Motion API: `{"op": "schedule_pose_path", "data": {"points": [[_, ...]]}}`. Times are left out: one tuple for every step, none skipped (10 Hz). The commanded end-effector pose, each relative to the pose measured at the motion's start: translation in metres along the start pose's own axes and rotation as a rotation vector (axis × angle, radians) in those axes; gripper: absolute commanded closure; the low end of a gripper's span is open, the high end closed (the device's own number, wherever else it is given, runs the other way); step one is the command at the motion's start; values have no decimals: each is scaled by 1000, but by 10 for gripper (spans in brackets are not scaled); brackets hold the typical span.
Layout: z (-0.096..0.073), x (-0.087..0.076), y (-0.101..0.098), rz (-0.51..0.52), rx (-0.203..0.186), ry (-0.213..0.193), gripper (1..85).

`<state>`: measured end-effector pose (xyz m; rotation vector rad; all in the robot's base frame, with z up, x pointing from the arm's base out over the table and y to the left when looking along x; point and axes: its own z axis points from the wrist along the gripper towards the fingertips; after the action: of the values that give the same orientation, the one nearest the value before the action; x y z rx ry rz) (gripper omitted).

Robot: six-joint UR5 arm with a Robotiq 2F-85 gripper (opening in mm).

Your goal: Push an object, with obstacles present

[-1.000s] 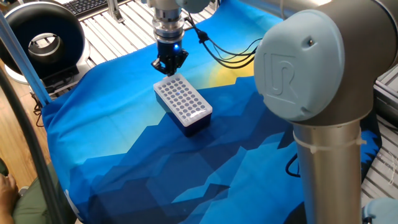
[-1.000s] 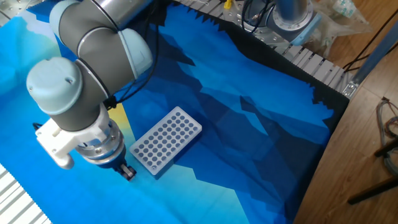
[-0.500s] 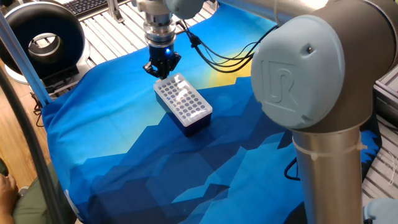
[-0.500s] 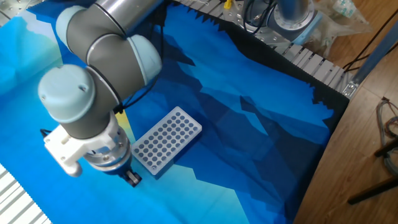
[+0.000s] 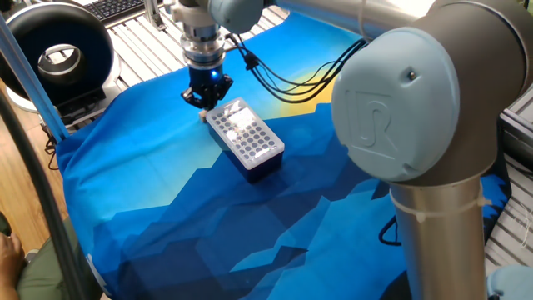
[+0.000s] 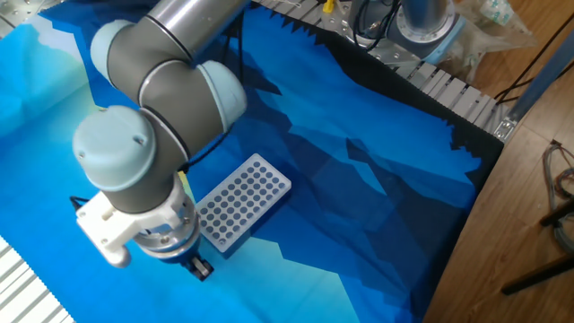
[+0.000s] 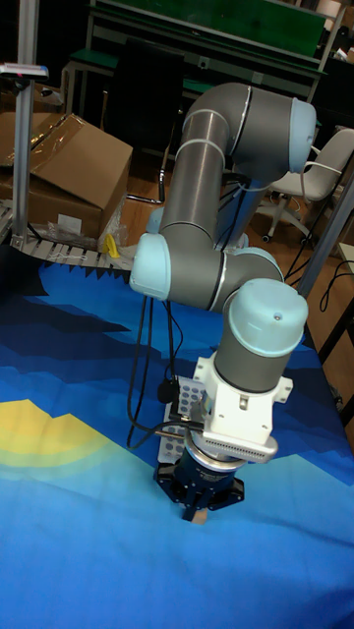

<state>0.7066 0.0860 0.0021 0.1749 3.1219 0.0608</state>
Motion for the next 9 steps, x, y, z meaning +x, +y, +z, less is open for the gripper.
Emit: {"op": "schedule_pose_path", "data": {"points": [[2, 3, 17, 18, -15, -7, 847], [1, 6, 22, 23, -16, -7, 847], [0, 9, 26, 26, -18, -10, 847], [-1, 11, 30, 29, -21, -13, 847], [-1, 14, 33, 29, -25, -15, 847], [0, 17, 37, 34, -29, -19, 847], [1, 19, 40, 38, -29, -22, 847], [2, 21, 43, 44, -30, -28, 847], [4, 23, 46, 51, -31, -35, 847]]}}
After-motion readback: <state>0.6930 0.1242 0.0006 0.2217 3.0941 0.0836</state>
